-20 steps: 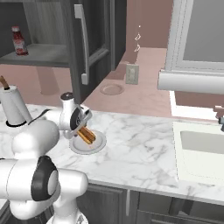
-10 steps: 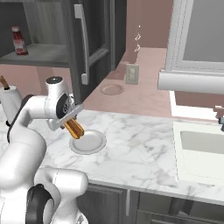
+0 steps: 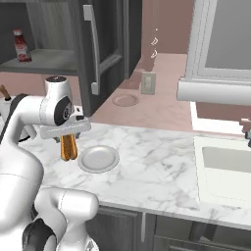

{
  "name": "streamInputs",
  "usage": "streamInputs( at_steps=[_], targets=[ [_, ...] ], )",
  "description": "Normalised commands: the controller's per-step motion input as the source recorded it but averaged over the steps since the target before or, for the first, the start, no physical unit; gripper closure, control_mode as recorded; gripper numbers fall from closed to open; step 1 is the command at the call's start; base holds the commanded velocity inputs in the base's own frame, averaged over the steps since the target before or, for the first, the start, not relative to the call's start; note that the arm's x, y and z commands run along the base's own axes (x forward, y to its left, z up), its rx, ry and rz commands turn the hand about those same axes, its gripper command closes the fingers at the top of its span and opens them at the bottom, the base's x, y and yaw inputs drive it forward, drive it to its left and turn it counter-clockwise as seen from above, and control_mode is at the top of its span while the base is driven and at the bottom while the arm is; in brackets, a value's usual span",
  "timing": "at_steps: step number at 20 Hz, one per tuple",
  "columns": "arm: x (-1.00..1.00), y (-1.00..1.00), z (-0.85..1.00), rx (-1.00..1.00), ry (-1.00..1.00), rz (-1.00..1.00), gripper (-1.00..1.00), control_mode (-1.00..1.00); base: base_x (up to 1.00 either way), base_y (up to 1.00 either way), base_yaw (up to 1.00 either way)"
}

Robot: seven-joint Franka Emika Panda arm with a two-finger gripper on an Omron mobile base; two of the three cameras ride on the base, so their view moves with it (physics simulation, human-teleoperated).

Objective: Move the hot dog bun to the plate on the dining table and place the condiment next to that plate. Then navigate to the fridge and take the sausage and place it on the plate as well.

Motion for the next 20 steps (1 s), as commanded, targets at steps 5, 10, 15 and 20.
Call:
streamInputs(
  at_steps=[5, 10, 15, 20],
  targets=[
    [-0.17, 0.01, 0.00, 0.03, 0.13, -0.44, 1.00, -1.00, 0.00, 0.00, 0.00],
    [0.00, 0.00, 0.00, 0.00, 0.07, -0.21, 1.00, -1.00, 0.00, 0.00, 0.00],
    [0.00, 0.00, 0.00, 0.00, 0.00, 0.00, 1.00, 1.00, -0.60, -0.12, -0.12],
    [0.00, 0.00, 0.00, 0.00, 0.00, 0.00, 1.00, 1.00, -0.50, -0.51, -0.16]
  ],
)
